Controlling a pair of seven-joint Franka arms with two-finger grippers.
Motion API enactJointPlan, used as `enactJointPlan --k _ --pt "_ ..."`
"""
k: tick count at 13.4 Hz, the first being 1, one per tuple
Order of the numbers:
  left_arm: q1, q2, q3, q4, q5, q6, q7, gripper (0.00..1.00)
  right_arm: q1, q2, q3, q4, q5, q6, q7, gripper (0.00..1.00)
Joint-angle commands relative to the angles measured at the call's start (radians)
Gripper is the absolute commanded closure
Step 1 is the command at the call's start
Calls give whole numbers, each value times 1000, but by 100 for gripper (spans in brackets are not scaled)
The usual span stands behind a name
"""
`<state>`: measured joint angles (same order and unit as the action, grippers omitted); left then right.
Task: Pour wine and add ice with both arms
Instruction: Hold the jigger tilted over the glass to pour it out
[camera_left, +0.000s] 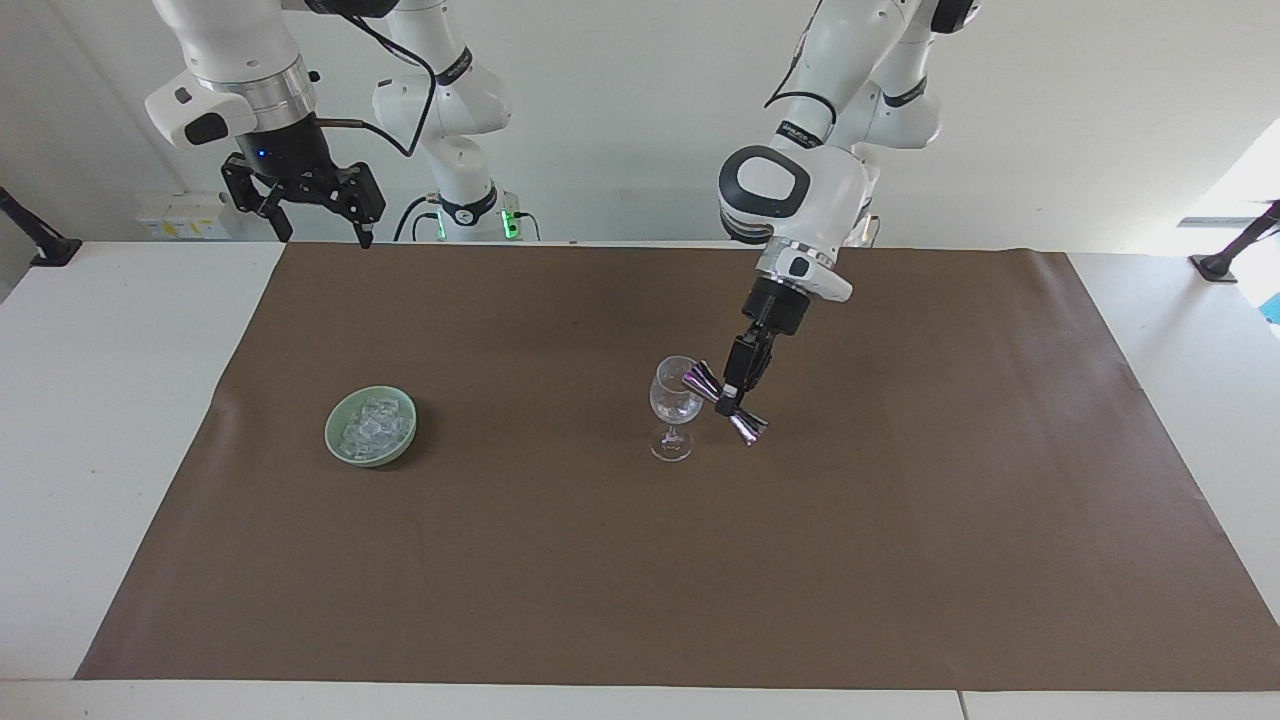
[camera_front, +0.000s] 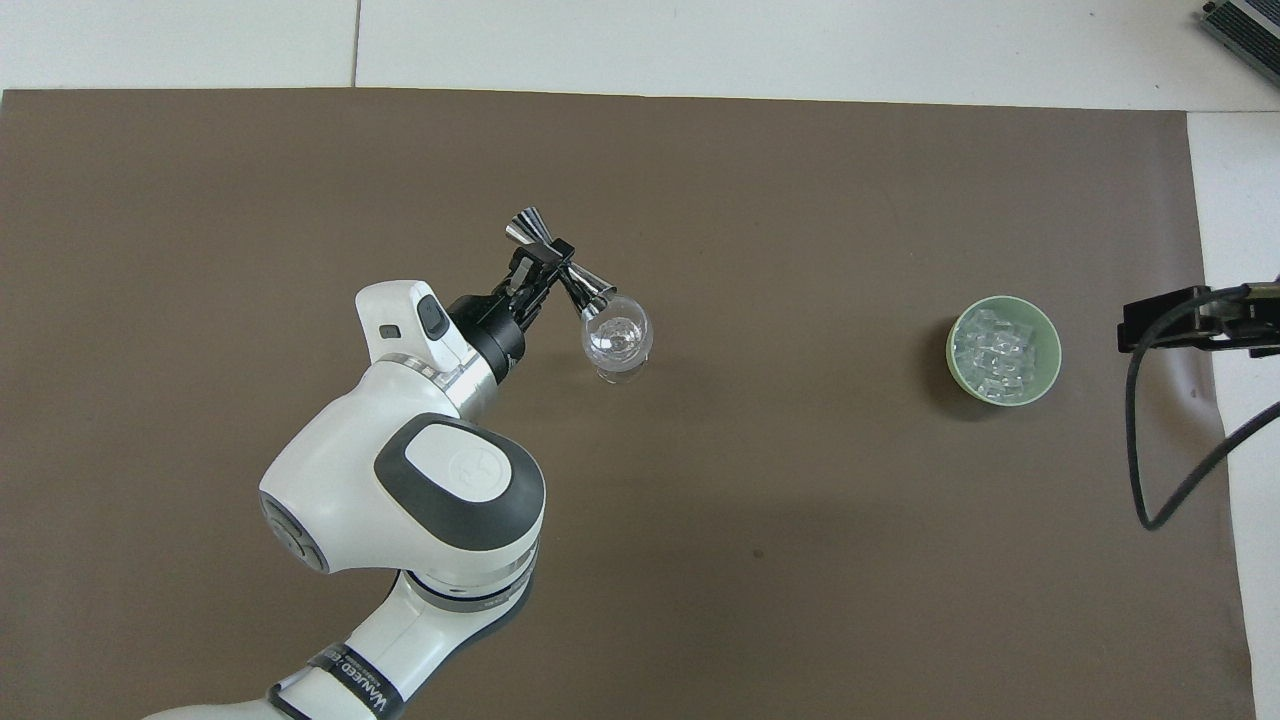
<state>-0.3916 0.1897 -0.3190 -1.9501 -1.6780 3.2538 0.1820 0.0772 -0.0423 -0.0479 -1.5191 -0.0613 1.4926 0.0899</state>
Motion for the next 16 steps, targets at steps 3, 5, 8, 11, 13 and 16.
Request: enactJointPlan --k 3,5,8,11,13,16 --pt "-10 10 6 20 46 20 14 100 0 -16 -6 -15 18 -5 -15 0" --pt "-10 10 6 22 47 20 30 100 0 -16 -4 -15 18 -5 -15 0" --pt "-9 10 8 25 47 20 43 100 0 -16 -6 -15 18 -5 -15 0" --pt "-10 11 9 31 47 24 50 100 0 -16 -6 -15 18 -5 -15 0" --pt "-10 11 9 33 58 24 57 100 0 -16 -6 -15 18 -5 -15 0" --pt "-13 13 9 31 58 41 60 100 0 -16 -4 -15 18 -5 -15 0"
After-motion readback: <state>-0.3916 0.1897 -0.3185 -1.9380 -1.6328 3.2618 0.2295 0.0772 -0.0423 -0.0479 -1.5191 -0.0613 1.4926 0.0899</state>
